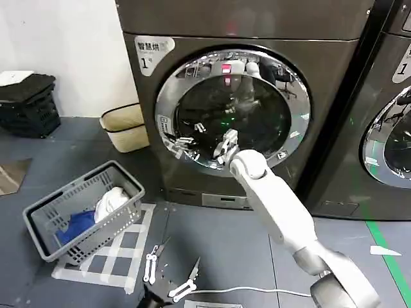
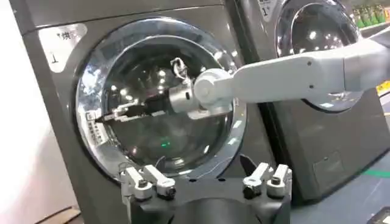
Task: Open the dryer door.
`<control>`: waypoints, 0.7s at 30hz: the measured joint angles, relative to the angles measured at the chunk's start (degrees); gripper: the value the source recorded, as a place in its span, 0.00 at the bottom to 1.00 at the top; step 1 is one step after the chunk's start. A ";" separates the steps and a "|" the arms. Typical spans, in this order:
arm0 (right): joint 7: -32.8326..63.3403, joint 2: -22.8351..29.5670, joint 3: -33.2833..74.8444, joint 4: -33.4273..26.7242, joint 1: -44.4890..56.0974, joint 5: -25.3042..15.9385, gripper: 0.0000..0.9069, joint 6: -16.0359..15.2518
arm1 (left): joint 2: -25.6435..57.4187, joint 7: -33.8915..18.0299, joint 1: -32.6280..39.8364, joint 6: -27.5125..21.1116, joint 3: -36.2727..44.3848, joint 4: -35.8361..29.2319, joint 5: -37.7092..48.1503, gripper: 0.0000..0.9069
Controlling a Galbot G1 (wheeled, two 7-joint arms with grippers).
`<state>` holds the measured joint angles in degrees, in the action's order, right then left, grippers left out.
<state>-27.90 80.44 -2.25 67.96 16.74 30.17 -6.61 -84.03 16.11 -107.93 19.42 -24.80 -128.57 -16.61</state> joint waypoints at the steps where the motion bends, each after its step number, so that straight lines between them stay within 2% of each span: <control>1: -0.03 0.11 -0.03 -0.16 -0.10 -0.05 1.00 0.01 | 0.00 0.00 -0.03 0.00 -0.01 -0.01 0.00 1.00; 21: -2.42 2.27 -0.55 -3.00 -1.98 -1.07 1.00 0.39 | 0.04 0.07 0.07 -0.02 -0.10 -0.10 0.21 1.00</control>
<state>-30.31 82.71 -2.80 64.96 14.76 29.10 -6.22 -83.99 16.18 -107.85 19.40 -24.90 -128.66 -16.40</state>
